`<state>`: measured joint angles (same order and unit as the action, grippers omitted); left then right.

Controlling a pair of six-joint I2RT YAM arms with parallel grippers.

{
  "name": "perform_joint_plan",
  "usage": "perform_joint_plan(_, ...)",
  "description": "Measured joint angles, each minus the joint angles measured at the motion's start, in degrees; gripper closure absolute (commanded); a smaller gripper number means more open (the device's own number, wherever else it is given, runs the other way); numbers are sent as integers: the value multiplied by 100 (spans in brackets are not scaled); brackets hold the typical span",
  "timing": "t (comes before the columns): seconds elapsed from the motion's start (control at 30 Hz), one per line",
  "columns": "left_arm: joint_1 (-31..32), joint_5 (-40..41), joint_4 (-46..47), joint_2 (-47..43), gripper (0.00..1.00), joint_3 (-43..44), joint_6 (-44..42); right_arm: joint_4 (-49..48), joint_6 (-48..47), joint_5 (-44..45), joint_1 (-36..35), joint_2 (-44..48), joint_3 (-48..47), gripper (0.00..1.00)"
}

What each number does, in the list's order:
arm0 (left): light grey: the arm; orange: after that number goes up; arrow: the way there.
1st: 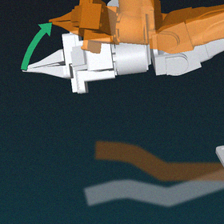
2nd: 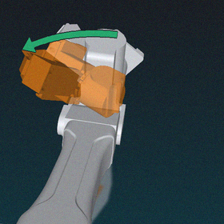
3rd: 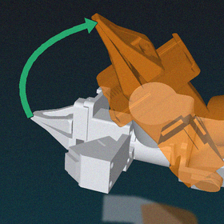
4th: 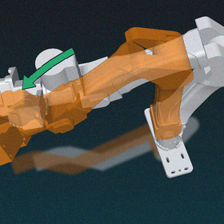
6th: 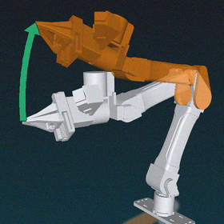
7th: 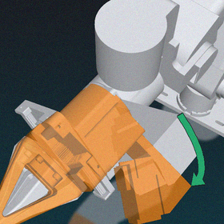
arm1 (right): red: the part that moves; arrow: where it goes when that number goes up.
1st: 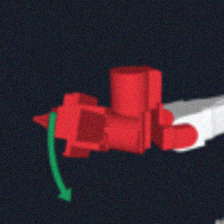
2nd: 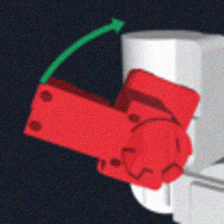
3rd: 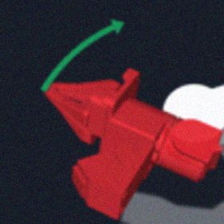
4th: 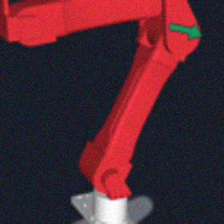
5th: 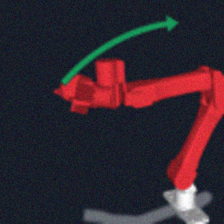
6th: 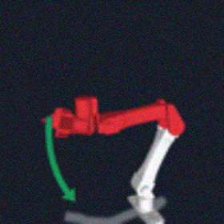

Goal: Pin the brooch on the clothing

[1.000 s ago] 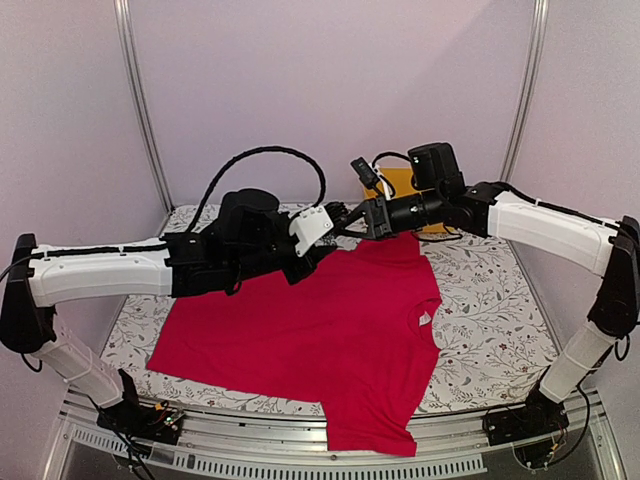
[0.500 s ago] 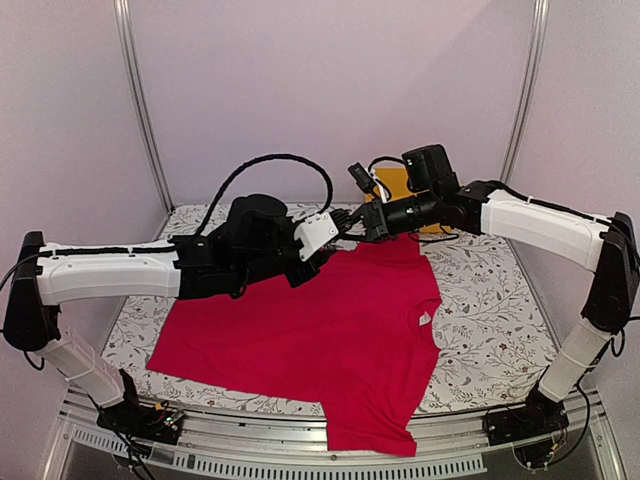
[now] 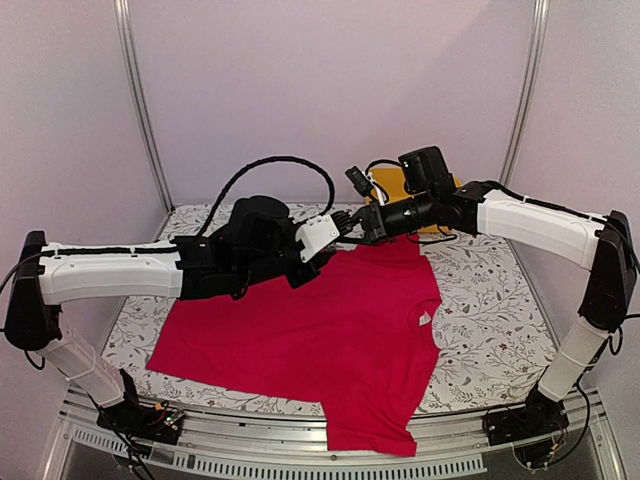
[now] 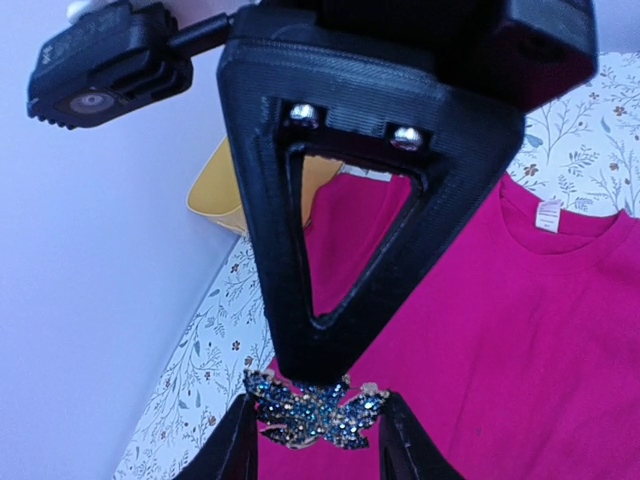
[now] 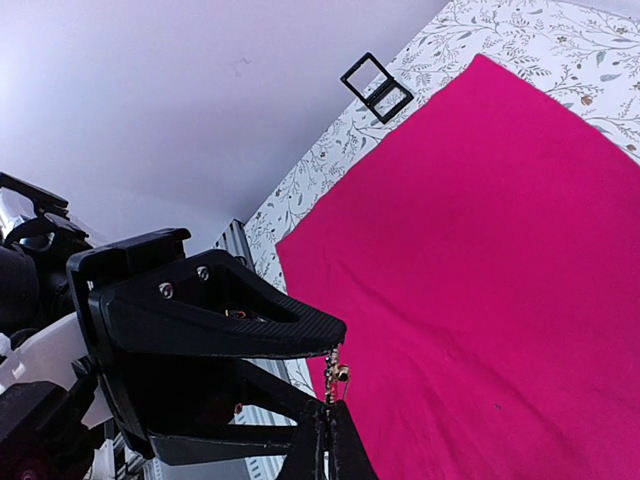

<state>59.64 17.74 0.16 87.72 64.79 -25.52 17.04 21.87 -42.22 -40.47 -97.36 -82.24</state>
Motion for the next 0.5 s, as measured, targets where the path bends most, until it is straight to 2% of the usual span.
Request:
perform_joint_plan(0.07,2,11,-2,9,67,-2,-11,13,-2,-11,0,0,0,100)
perform_joint_plan(0.13,9,35,0,9,49,-4,-24,13,4,-17,0,0,-2,100)
perform_joint_plan(0.23,17,122,46,11,37,-13,-57,39,9,-33,-9,0,-28,100)
perform_joint_plan(0.4,20,398,280,9,25,-212,-129,120,48,39,-35,0,-107,100)
perform_joint_plan(0.5,28,498,426,-24,25,-466,-179,151,149,186,-28,0,-151,100)
